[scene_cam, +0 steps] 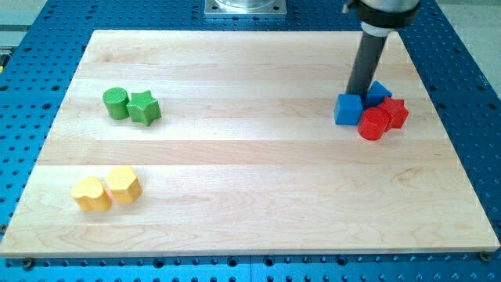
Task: Separate the green star from the green circle
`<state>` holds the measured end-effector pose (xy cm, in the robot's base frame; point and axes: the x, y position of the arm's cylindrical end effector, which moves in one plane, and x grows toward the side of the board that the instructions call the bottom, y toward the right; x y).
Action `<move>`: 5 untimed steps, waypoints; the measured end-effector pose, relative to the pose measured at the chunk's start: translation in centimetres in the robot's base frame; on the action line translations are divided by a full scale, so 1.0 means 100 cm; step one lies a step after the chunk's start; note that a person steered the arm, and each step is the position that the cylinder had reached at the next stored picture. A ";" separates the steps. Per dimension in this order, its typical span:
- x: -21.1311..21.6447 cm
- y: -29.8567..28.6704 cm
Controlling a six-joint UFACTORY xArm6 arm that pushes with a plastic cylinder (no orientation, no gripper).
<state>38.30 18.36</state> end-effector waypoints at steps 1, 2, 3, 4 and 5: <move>-0.008 -0.010; -0.021 -0.056; -0.050 -0.056; -0.053 -0.056; -0.053 -0.084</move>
<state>33.03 9.92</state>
